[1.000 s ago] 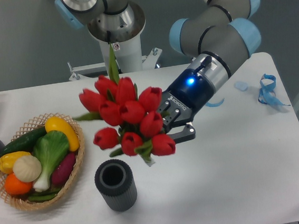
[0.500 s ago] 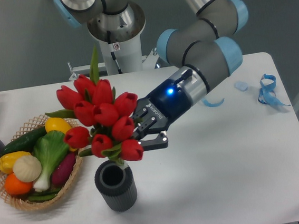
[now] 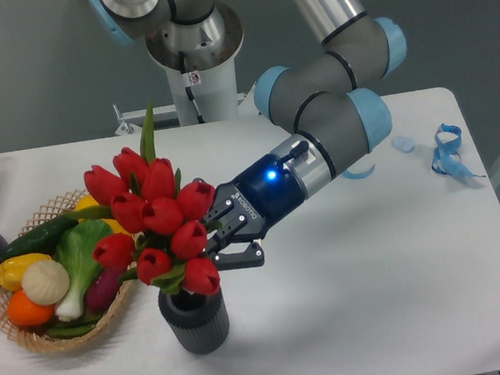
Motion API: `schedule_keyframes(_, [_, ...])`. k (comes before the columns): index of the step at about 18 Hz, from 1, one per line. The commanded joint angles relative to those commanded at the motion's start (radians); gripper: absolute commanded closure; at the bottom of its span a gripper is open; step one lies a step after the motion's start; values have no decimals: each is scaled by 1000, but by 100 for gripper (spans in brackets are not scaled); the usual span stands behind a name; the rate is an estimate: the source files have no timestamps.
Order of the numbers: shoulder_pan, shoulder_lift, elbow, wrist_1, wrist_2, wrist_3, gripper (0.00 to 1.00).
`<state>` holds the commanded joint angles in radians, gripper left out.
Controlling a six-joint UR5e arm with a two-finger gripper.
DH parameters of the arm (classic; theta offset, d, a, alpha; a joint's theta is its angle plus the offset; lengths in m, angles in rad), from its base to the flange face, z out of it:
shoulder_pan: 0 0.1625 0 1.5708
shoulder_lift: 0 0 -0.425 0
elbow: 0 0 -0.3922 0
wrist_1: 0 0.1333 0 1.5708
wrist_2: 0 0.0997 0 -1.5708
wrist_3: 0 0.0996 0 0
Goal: Insert the flowers into the vase
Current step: 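Lower the tulip stems down into the black vase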
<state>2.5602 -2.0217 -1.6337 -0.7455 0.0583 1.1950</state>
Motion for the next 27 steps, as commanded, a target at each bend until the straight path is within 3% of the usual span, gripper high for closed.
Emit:
schedule_keyframes(5, [-9, -15, -38, 0, 2, 106, 75])
schedule_keyframes(10, [-9, -14, -80, 0, 2, 124, 75])
schedule_keyframes(16, [-9, -40, -153, 0, 20, 278, 75])
schedule_keyframes(21, [-9, -61, -158, 0, 57, 304, 73])
schedule_keyframes(25, [1, -69, -155, 0, 61, 310, 65])
schedule_keyframes(27, [12, -71, -153, 0, 61, 311, 52])
